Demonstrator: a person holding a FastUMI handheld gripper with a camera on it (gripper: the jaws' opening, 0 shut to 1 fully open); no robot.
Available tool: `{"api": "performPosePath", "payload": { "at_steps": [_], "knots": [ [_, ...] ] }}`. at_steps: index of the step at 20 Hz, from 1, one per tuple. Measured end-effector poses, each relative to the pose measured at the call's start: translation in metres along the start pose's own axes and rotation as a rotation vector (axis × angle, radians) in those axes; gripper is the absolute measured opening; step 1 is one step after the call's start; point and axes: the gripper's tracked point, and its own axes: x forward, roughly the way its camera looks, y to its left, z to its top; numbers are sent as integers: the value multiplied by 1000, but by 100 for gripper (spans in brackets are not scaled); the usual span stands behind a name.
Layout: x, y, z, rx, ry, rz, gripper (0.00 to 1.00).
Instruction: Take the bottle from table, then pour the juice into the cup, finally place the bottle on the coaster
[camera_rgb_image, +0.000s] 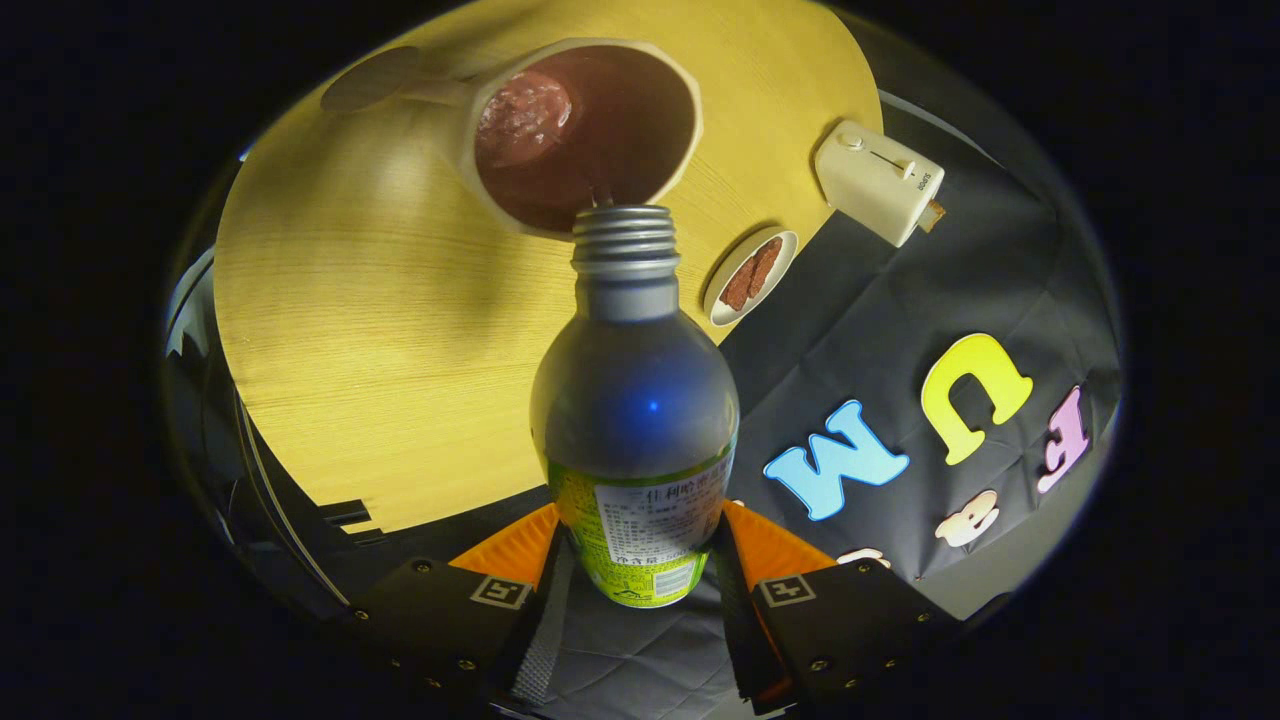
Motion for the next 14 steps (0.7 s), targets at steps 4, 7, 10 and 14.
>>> {"api": "performPosePath", "payload": {
  "at_steps": [4, 7, 10, 14],
  "knots": [
    [2, -1, -3, -6, 0, -5, 67],
    [3, -1, -6, -14, 5, -11, 67],
    [2, 3, -8, -6, 3, 4, 68],
    [2, 1, -6, 7, -6, -1, 68]
  ]
}}
